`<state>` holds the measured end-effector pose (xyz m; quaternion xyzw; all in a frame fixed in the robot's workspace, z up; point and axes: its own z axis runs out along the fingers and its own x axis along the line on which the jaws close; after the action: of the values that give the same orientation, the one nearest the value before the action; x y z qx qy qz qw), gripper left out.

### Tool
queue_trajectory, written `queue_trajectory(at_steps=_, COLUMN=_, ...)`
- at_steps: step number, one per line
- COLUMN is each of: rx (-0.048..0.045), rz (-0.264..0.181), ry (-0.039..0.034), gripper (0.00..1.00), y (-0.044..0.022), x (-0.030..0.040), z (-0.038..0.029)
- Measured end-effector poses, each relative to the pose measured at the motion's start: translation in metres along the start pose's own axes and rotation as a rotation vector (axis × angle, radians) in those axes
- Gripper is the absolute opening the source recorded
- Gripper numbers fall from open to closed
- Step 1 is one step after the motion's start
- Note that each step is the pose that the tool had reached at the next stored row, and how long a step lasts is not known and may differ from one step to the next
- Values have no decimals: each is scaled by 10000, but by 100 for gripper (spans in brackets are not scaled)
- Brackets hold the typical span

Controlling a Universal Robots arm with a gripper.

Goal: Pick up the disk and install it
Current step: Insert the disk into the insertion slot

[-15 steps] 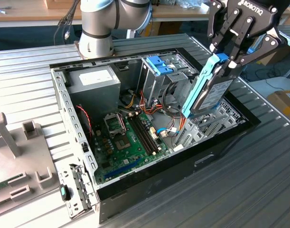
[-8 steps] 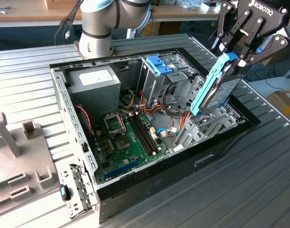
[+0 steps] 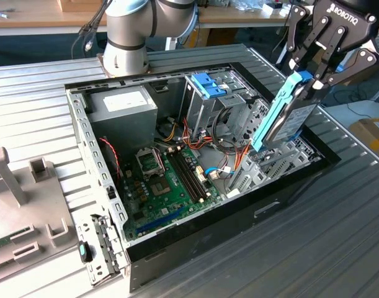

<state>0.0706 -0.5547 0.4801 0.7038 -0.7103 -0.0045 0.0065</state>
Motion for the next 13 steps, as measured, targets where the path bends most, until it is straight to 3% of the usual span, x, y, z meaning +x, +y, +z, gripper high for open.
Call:
queue_trajectory(at_steps=5, rx=0, rz=2, ry=-1, gripper=37, y=-2, x=15, z=10)
queue_trajectory(at_steps=10, rx=0, rz=2, ry=-1, gripper=37, y=-4, x=86, z=67)
queue_trajectory(at_steps=13, rx=0, rz=2, ry=2, gripper=37, y=-5, x=87, z=109)
